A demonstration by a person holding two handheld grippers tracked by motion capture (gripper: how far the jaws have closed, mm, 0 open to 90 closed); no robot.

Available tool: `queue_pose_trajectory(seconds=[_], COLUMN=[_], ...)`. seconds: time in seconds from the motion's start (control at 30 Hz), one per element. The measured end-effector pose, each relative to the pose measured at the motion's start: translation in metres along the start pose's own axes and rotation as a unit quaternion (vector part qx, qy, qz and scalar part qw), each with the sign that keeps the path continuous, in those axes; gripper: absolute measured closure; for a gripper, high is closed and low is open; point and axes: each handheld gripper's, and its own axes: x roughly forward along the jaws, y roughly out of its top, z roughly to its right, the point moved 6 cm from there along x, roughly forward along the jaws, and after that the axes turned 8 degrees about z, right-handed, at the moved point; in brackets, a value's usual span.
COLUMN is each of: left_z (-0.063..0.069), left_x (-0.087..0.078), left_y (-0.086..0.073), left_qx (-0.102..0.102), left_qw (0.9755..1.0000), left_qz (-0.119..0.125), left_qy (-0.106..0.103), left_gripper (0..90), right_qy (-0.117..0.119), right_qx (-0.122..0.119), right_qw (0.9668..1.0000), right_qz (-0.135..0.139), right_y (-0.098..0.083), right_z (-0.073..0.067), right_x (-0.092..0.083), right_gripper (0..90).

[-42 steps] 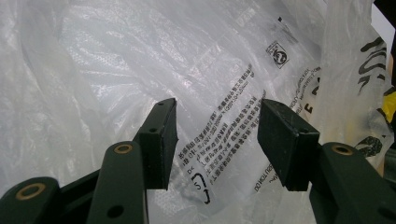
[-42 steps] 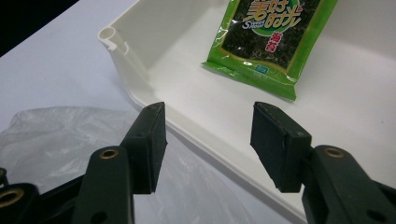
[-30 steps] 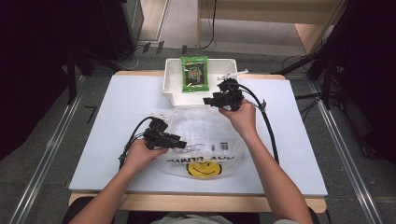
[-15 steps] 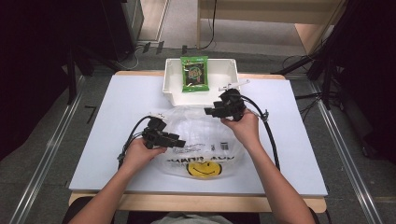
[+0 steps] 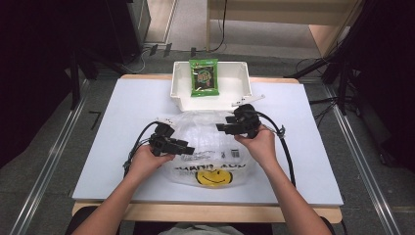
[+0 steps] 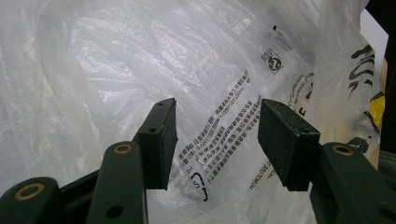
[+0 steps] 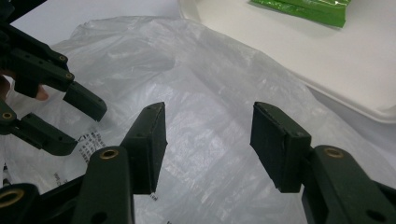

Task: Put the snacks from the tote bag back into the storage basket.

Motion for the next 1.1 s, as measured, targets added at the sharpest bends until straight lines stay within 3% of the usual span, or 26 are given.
queue_pose_trajectory(seconds=[0.57,1.1], left_z=[0.002,0.004], left_x=[-0.001,0.000], left_y=[0.001,0.001], left_qx=[0.002,0.006], left_qw=[1.0000,1.0000], left_qz=[0.001,-0.002], left_qy=[-0.002,-0.002], left_gripper=[48.2,48.0], right_qy=[0.017,0.021], right_qx=[-0.014,-0.019], right_qw=[0.9998,0.9996], right_qz=[-0.003,0.000], right_y=[-0.027,-0.045], right_z=[-0.021,-0.025], right_x=[-0.010,-0.009], right_gripper=[47.0,46.9])
